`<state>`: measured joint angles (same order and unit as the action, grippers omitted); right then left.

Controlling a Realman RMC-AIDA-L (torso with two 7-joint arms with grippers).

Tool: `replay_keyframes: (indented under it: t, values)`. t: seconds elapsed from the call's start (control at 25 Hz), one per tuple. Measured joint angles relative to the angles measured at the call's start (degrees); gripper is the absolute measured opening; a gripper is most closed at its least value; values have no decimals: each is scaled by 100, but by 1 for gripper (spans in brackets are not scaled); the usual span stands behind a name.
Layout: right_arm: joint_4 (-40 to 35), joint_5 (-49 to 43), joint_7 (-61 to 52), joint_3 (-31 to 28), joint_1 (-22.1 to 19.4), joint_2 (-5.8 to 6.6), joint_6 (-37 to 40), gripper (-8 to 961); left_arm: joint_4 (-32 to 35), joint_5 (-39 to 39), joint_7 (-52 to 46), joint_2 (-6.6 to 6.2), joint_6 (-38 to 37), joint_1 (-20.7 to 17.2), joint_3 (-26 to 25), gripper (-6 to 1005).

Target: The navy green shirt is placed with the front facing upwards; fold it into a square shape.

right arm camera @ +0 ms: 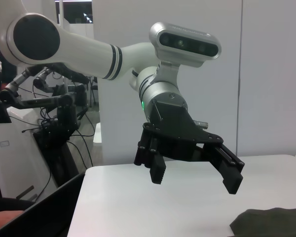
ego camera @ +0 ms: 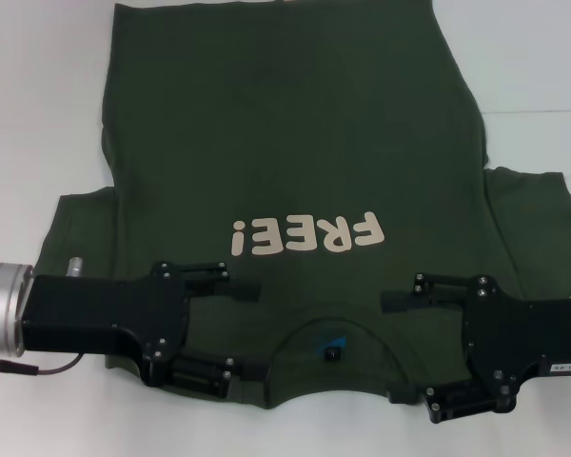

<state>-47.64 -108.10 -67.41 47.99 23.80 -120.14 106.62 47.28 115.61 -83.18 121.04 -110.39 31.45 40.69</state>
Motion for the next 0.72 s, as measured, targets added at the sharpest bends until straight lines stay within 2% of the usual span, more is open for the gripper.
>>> replay_keyframes:
  t: [0.72]
  values:
    - [77, -5, -64, -18, 105, 26, 55, 900, 0, -2, -5, 15, 28, -26, 0, 919]
